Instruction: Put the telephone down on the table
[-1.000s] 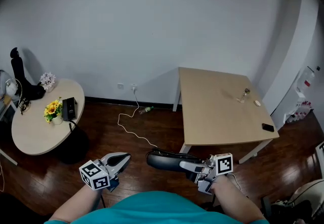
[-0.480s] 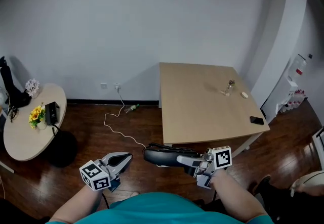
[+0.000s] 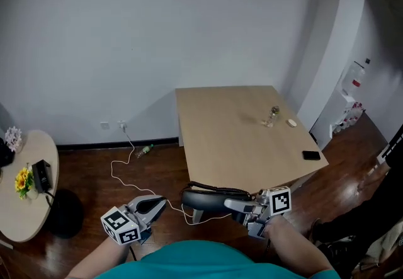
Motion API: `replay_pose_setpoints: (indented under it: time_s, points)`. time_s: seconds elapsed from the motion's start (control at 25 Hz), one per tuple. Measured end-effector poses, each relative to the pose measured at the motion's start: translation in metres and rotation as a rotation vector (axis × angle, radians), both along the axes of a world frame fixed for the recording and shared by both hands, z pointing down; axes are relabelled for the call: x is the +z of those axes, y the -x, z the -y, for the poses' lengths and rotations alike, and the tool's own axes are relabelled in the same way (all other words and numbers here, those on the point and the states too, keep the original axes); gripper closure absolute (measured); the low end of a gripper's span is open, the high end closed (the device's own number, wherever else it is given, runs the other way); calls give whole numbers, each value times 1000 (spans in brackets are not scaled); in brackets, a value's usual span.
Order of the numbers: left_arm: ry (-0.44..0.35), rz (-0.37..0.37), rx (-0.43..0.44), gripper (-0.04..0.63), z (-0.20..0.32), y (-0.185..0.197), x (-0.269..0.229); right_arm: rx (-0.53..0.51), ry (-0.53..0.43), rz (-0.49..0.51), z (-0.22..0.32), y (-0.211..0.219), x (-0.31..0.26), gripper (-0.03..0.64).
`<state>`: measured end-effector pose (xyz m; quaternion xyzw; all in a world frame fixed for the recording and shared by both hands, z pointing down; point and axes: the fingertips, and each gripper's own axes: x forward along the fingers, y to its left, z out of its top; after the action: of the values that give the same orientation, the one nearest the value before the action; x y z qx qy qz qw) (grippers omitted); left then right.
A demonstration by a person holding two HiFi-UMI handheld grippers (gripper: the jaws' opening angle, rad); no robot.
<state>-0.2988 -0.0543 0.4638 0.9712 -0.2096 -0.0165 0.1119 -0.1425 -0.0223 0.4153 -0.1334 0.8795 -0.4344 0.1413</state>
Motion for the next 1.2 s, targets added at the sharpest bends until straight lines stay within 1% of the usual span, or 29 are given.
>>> replay_pose_setpoints:
  time_s: [0.08, 0.2, 0.32, 0.44, 0.6, 0.8, 0.92, 1.08, 1.2]
  points:
    - [-4, 3, 38, 591, 27, -8, 0, 28, 1, -2, 21, -7, -1, 331]
    - [-6, 28, 85, 591, 60, -26, 2, 75, 1, -21, 51, -25, 4, 331]
    - [0, 31, 108, 591, 80, -46, 1, 87, 20, -18, 68, -41, 9, 331]
    - [-1, 31, 112, 591, 91, -70, 1, 77, 37, -6, 80, -61, 13, 331]
    - [-5, 27, 74, 591, 104, -117, 1, 39, 39, -5, 96, -112, 18, 331]
    - [11, -6, -23, 591, 113, -185, -1, -46, 43, -41, 115, -185, 18, 331]
    - [15, -20, -62, 591, 117, -223, -3, -85, 42, -42, 129, -221, 13, 331]
    - [22, -18, -78, 591, 123, -255, -4, -93, 47, -61, 147, -258, 15, 331]
    - [14, -5, -67, 591, 133, -269, 1, -93, 42, -38, 162, -270, 11, 331]
